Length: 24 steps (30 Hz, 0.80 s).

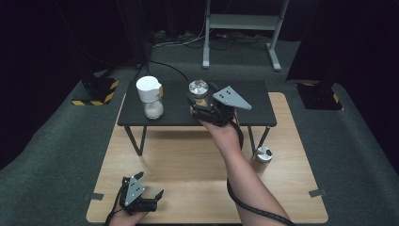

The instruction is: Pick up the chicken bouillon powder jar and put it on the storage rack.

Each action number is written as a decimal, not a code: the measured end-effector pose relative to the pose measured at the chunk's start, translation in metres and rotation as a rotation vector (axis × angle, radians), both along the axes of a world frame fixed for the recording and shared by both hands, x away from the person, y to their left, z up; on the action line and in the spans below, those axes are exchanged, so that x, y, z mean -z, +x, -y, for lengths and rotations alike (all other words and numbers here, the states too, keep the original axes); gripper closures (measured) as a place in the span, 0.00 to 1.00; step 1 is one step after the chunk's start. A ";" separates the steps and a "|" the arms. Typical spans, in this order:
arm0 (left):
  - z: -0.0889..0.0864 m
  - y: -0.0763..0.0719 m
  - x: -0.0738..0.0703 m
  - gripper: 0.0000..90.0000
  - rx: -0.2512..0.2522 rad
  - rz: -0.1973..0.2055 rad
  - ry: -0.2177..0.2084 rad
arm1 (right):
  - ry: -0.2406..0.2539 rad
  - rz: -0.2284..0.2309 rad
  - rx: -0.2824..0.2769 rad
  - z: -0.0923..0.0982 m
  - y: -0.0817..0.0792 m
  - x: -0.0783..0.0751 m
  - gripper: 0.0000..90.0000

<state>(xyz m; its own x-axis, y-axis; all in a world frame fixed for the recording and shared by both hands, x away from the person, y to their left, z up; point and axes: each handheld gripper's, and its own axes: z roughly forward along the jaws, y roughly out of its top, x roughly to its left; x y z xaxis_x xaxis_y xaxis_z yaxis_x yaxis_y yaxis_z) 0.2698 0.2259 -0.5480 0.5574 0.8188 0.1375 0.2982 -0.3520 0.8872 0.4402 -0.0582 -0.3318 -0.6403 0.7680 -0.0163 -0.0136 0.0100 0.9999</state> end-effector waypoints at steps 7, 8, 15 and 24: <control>0.001 -0.001 0.000 0.01 0.003 0.002 0.008 | 0.005 -0.016 -0.006 -0.001 -0.004 -0.001 0.00; 0.001 -0.001 0.000 0.01 0.003 0.002 0.009 | 0.005 -0.016 -0.008 0.000 -0.005 0.000 0.00; 0.001 -0.001 0.000 0.01 -0.001 0.003 0.011 | -0.007 -0.007 -0.005 0.002 -0.011 0.003 0.00; 0.002 -0.001 0.000 0.01 -0.005 0.003 0.012 | -0.009 0.016 -0.004 0.010 -0.025 0.006 0.00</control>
<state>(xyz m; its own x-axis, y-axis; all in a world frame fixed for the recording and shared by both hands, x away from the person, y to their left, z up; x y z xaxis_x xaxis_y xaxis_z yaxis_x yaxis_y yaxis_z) 0.2692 0.2242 -0.5482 0.5532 0.8196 0.1489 0.2975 -0.3613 0.8837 0.4153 -0.0682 -0.3374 -0.6426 0.7655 -0.0335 -0.0300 0.0186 0.9994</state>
